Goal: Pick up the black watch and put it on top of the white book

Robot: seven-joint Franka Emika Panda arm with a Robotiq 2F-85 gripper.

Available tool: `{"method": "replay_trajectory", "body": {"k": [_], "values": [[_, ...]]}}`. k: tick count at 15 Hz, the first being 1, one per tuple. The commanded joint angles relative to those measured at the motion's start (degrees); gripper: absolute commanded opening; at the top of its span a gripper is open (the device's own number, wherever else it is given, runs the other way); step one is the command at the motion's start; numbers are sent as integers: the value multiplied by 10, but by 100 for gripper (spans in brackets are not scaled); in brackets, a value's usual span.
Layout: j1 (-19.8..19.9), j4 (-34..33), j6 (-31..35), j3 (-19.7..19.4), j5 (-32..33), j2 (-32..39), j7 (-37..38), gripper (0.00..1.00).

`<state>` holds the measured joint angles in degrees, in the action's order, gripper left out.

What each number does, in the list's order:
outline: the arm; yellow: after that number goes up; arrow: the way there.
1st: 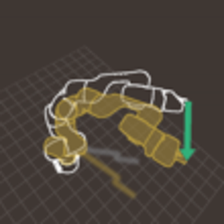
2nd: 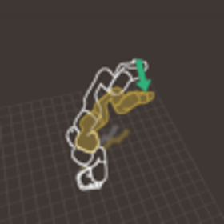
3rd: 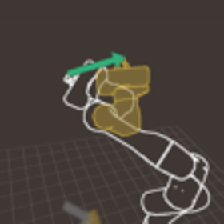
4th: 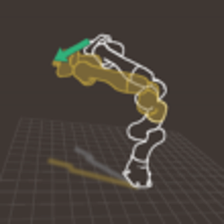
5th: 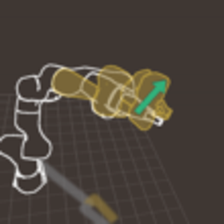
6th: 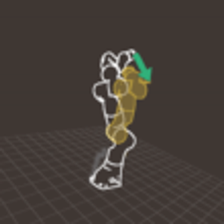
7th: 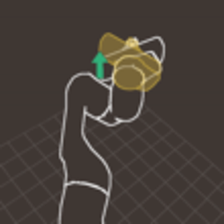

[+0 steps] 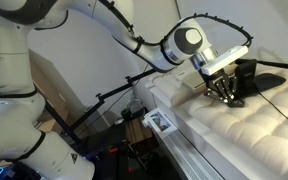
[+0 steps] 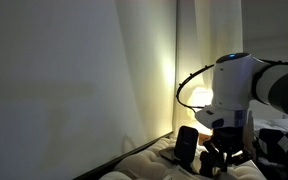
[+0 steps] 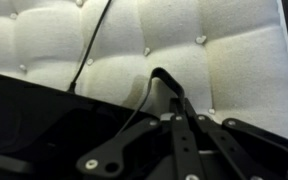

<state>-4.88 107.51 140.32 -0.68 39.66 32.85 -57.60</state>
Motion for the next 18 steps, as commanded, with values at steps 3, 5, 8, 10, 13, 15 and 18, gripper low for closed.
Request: {"method": "replay_trajectory", "body": {"k": [3, 5, 8, 10, 13, 15, 18], "values": [[-16, 10, -13, 0, 65, -29, 46, 1], [-20, 17, -12, 2, 90, -45, 68, 1], [-31, 25, -16, 5, 134, -68, 108, 1], [-36, 23, -23, 10, 160, -75, 128, 1], [-35, 20, -34, 22, 180, -81, 144, 1], [-36, 23, -37, 28, 193, -87, 151, 1], [-31, 32, -38, 47, 187, -94, 126, 1]]}}
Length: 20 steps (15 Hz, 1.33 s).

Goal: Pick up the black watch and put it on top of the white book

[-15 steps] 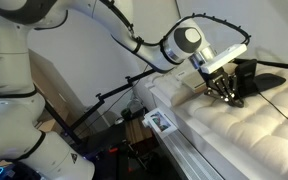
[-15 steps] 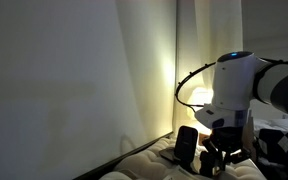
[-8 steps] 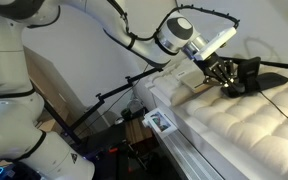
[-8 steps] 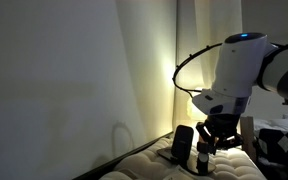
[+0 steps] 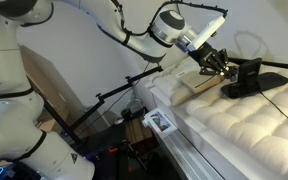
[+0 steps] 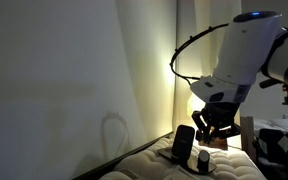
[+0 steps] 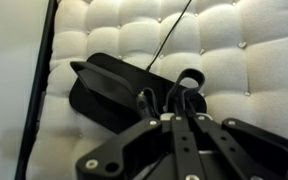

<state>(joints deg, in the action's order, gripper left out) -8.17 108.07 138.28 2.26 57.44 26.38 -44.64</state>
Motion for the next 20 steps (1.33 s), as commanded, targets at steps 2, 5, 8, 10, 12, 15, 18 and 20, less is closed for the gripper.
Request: {"method": "replay_trajectory", "body": {"k": [2, 5, 8, 10, 12, 15, 18, 20], "values": [[-2, 31, -23, 33, 3, -25, -28, 1], [-4, 29, -34, 55, -10, -15, -70, 1], [1, 20, -46, 74, -31, -4, -126, 1], [2, 12, -52, 78, -44, 2, -157, 1], [4, 0, -61, 80, -63, 15, -206, 1], [11, -2, -24, 88, -75, 26, -315, 1], [1, -7, -1, 88, -67, 32, -370, 1], [-7, -13, 8, 85, -62, 35, -376, 1]]}}
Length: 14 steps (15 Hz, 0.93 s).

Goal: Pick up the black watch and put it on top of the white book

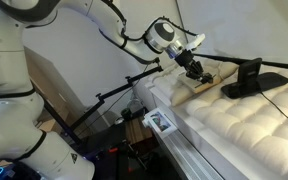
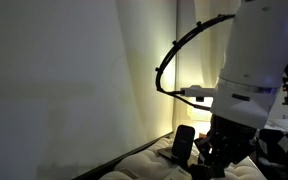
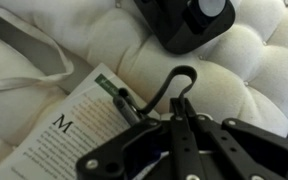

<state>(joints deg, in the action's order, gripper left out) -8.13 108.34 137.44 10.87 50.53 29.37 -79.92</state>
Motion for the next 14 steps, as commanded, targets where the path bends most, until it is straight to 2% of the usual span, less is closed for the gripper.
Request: {"method": "replay_trajectory", "body": {"k": [1, 5, 6, 10, 14], "values": [[-10, -18, 22, -3, 9, 7, -21, 1], [-6, -13, 86, -3, 1, -3, 4, 1], [-4, -11, 102, -3, -5, -6, 13, 23], [-9, -11, 143, -15, 2, -8, 38, 51], [-14, -10, 148, -26, 10, -8, 61, 81]]}}
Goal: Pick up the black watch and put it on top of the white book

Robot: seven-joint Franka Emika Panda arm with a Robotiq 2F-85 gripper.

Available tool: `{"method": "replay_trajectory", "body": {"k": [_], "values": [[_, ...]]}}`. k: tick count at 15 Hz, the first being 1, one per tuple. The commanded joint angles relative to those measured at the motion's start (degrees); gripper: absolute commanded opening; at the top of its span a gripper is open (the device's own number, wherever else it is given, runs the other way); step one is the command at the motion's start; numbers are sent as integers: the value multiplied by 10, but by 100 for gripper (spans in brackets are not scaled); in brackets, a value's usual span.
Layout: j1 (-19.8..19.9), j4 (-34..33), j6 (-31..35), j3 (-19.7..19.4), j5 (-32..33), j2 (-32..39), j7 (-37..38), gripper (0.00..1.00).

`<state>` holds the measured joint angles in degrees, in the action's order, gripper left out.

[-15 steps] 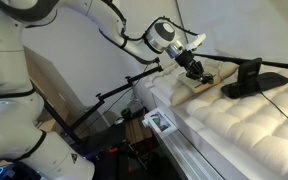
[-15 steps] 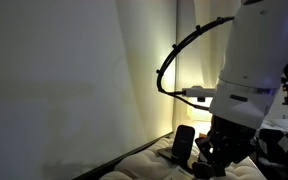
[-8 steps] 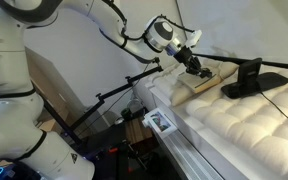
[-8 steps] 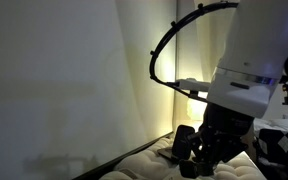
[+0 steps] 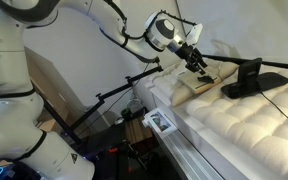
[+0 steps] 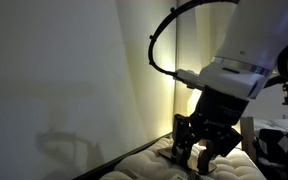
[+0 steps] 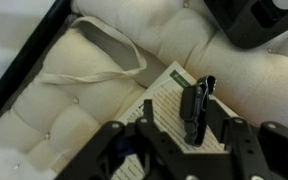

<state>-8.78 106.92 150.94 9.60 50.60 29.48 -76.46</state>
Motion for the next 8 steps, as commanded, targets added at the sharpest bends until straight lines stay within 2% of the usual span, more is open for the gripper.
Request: {"method": "replay_trajectory", "body": {"k": [1, 2, 3, 4, 6, 8], "values": [[-9, 4, 10, -18, 11, -9, 40, 88], [0, 6, 7, -11, -5, -10, 32, 96], [7, 11, 11, -7, -16, -12, 30, 99], [0, 0, 0, -8, -8, -1, 19, 86], [2, 0, 0, -8, -12, -1, 20, 99], [3, 0, 0, -8, -13, -1, 20, 100]]}}
